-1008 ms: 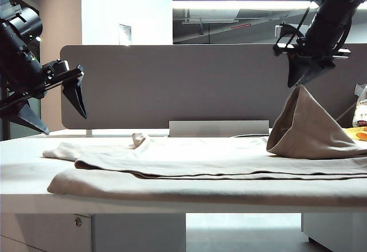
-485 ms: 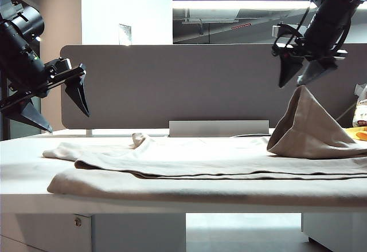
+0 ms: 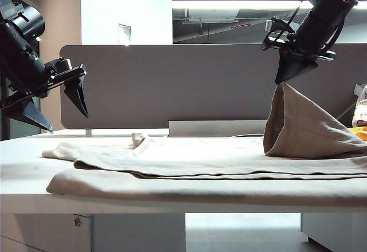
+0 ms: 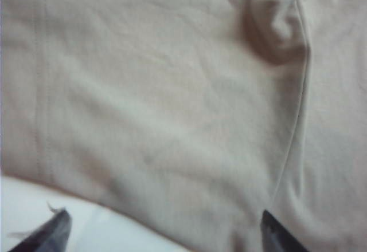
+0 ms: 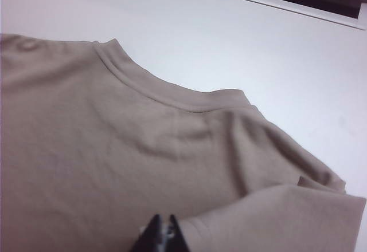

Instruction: Fold the bottom side of the T-shirt horizontally towards the center, about one-third of the way, then fold the sleeve back towards the center, creating a straight line along the edge of the T-shirt, and finally fold the bottom of the T-shirt up towards the top, creating a neat rectangle.

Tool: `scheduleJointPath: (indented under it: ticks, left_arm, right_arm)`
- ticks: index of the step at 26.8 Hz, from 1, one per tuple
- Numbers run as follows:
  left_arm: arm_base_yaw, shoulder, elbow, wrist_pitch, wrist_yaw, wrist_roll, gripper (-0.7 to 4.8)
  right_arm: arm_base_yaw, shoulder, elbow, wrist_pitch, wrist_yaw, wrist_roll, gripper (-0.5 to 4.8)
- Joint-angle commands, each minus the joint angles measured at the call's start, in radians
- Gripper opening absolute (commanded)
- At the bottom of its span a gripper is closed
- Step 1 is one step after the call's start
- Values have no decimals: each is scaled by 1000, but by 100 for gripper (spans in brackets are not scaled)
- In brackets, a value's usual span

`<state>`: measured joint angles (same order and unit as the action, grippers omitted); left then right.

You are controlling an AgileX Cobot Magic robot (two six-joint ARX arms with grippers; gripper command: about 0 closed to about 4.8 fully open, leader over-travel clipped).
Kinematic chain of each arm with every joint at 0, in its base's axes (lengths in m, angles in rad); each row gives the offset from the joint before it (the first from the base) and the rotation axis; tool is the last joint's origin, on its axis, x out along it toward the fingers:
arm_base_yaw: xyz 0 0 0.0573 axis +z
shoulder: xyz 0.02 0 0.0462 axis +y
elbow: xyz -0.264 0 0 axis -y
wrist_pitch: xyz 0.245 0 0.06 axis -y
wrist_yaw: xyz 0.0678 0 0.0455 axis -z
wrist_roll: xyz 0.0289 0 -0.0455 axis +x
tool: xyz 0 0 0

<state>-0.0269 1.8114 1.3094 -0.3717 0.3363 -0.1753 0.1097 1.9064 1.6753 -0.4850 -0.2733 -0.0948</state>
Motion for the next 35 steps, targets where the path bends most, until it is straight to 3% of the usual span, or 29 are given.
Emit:
scheduleJointPath:
  ticks: [1, 23, 35]
  left_arm:
    - [2, 10, 5, 30, -29, -6, 431]
    - [44, 151, 155, -21, -71, -42, 435]
    - [46, 254, 300, -145, -87, -23, 435]
  right_arm:
    - [-1, -6, 4, 11, -2, 21, 55]
    - [0, -5, 4, -12, -3, 35, 56]
    - [0, -5, 4, -16, -3, 42, 56]
